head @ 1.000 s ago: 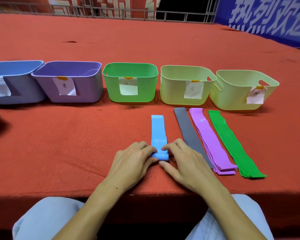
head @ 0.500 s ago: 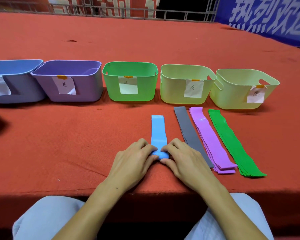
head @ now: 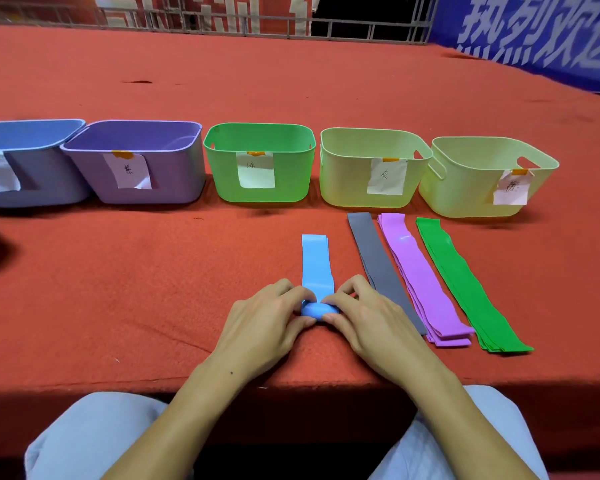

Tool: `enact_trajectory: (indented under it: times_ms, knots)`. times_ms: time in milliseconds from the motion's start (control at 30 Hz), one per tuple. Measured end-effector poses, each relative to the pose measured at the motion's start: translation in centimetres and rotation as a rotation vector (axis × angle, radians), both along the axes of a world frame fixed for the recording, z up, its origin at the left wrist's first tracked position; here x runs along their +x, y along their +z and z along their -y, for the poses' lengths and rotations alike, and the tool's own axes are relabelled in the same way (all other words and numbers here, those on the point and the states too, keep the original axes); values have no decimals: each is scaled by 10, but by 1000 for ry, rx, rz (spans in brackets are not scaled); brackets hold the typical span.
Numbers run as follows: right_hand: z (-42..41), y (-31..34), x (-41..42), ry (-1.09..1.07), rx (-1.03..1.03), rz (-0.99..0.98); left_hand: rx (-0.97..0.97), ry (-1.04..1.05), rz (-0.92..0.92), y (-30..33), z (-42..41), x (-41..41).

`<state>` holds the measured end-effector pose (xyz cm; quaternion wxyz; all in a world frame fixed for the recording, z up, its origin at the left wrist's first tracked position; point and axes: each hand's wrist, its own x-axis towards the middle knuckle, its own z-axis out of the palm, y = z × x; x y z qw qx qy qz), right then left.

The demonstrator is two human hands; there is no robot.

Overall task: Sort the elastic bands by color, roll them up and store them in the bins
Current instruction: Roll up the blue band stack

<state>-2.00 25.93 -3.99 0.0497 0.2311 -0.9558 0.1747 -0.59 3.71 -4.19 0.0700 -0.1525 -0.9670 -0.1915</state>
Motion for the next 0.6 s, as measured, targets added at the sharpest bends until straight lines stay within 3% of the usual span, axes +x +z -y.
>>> enact_trajectory:
  times_ms: [600]
  knots:
    - [2, 2, 1, 23, -88, 41, -57, -10, 51, 3, 1, 1]
